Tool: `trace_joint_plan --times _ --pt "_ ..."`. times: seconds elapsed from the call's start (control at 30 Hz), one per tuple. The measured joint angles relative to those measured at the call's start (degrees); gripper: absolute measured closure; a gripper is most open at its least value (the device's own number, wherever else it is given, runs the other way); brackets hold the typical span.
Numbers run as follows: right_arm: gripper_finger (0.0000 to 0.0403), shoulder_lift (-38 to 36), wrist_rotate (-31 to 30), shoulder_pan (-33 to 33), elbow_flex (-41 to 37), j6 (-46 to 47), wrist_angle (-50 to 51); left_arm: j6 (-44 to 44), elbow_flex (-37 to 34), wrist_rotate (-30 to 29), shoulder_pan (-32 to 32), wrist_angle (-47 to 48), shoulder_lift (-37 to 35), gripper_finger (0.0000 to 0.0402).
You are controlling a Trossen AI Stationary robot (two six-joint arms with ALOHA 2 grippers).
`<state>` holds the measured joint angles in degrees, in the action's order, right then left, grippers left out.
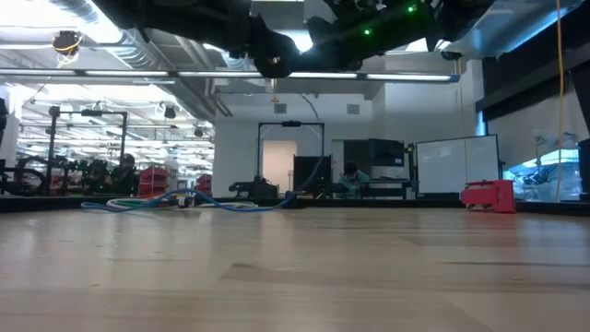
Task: Coil cords
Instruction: Coil the blue wire onto the black spool
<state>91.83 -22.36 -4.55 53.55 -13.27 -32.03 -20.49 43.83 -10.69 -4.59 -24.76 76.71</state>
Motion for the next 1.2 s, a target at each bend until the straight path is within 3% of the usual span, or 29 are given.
trace_joint_plan --times 0.27,0.4,0.63,1.0,1.2 --pt "0.0398 0.00 0.06 -0.01 0.05 1.12 -0.77 -1.00 0.00 -0.22 1.42 6.07 -0.11 0.0276" --pt "0.0398 -0.02 0.07 -0.01 0.05 1.11 -0.83 -2.23 0.00 -0.60 3.36 11.04 -0.44 0.0249" --pt "0.0398 -0.02 0.09 -0.01 0.08 1.09 -0.96 -0.35 -0.02 -12.75 6.16 16.90 -2.56 0.0244" --pt "0.0398 -0.07 0.12 0.01 0.10 1.05 -1.14 5.99 -0.03 -6.13 3.32 4.74 0.61 0.0259" --pt "0.0398 -0.07 0.39 0.01 0.10 1.02 -1.16 6.95 -0.09 -5.78 1.74 -3.98 5.11 0.0266"
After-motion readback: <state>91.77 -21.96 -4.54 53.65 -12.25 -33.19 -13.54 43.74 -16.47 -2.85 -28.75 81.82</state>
